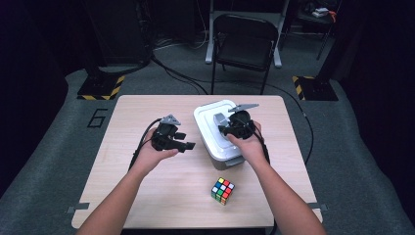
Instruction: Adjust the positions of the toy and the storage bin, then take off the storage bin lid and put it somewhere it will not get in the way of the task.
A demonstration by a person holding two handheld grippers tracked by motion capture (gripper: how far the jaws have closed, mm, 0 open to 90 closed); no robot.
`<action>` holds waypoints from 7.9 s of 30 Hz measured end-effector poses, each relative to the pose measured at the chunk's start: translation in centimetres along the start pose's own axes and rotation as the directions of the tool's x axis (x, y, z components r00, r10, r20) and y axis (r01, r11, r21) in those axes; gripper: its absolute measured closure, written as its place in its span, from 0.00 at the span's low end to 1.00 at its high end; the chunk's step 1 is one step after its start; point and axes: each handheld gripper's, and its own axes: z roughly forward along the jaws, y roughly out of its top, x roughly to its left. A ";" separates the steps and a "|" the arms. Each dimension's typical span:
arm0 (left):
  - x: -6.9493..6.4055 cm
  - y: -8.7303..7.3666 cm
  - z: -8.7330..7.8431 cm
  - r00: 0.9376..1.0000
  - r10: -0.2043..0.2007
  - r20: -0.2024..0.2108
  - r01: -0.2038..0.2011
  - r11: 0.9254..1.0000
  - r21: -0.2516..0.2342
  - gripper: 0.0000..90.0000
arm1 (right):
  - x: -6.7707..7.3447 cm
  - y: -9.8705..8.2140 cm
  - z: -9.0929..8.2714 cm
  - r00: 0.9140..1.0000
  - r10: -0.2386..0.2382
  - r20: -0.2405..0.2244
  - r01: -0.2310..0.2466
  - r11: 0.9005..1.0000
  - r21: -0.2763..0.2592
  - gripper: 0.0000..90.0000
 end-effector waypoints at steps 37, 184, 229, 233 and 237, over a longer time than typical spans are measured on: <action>0.1 0.9 0.5 1.000 -0.008 -0.017 0.008 1.000 -0.009 0.43 | 2.4 0.4 -0.5 0.980 -0.140 0.142 0.147 0.988 -0.043 0.56; 6.6 -17.0 -4.6 0.952 -0.206 -0.226 0.200 0.979 -0.048 0.47 | 1.5 2.4 -5.4 0.972 -0.141 0.187 0.149 0.988 -0.031 0.74; 6.9 -16.4 -3.5 0.953 -0.182 -0.244 0.183 0.983 -0.019 0.47 | -8.5 -7.4 -9.8 0.921 0.100 0.377 -0.094 0.995 -0.033 0.74; 6.8 -16.4 -3.5 0.952 -0.183 -0.246 0.183 0.983 -0.023 0.47 | -8.6 -8.1 -9.4 0.919 0.100 0.381 -0.098 0.995 -0.025 0.74; 6.8 -16.4 -3.5 0.951 -0.184 -0.250 0.182 0.983 -0.032 0.47 | -8.5 -8.9 -8.6 0.910 0.105 0.401 -0.107 0.994 -0.018 0.74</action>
